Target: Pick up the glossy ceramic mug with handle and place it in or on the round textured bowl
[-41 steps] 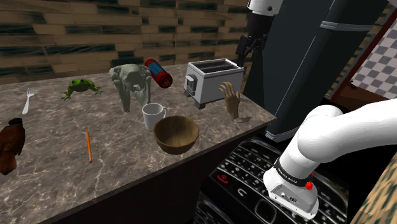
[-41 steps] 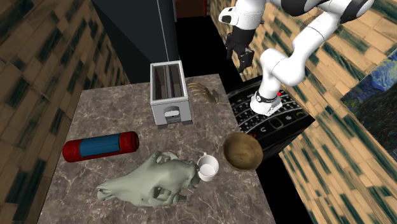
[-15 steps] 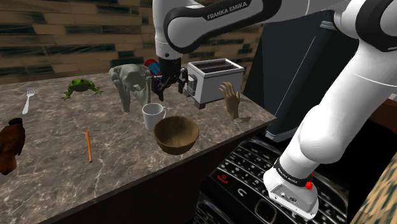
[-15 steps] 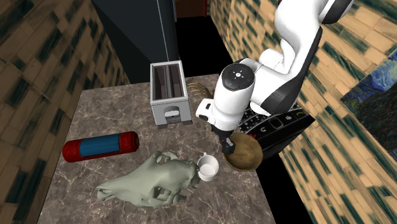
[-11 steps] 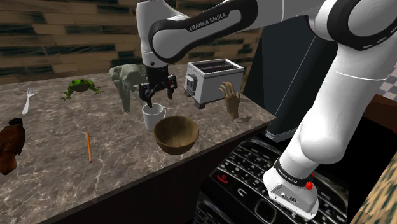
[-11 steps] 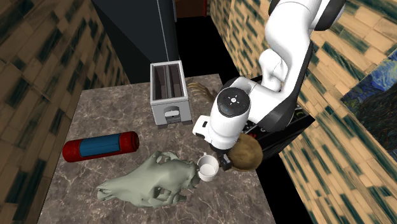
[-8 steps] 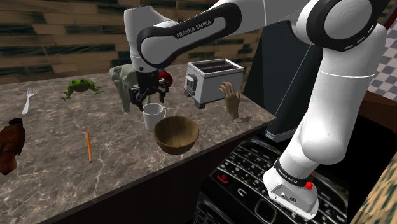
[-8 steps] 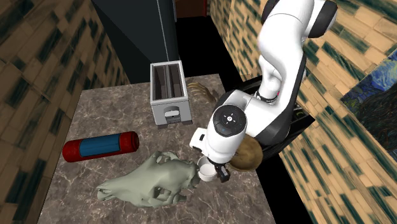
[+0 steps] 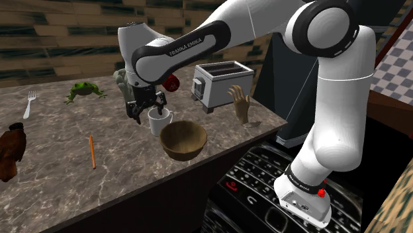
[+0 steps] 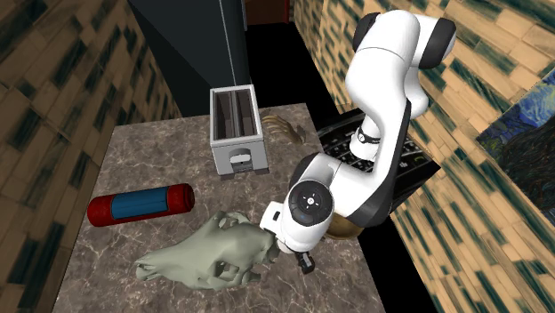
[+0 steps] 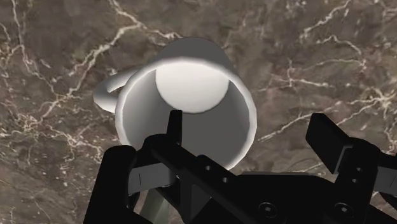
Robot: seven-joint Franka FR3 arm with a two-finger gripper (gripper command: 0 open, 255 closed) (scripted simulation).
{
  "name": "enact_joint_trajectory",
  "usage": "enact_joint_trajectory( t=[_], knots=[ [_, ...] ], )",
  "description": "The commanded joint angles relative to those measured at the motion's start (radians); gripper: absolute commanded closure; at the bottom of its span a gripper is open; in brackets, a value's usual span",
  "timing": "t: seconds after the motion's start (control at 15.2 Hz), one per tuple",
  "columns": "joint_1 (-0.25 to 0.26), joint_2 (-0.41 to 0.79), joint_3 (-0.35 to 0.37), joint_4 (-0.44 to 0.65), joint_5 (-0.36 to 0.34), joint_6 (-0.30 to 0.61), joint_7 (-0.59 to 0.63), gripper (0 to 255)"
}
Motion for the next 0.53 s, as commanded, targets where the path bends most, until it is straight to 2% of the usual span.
enact_joint_trajectory(
  t=[0.0, 0.46],
  knots=[
    [0.000, 0.009, -0.002, -0.015, -0.004, 0.022, 0.003, 0],
    [-0.002, 0.018, -0.002, -0.025, -0.010, 0.039, 0.006, 0]
  ],
)
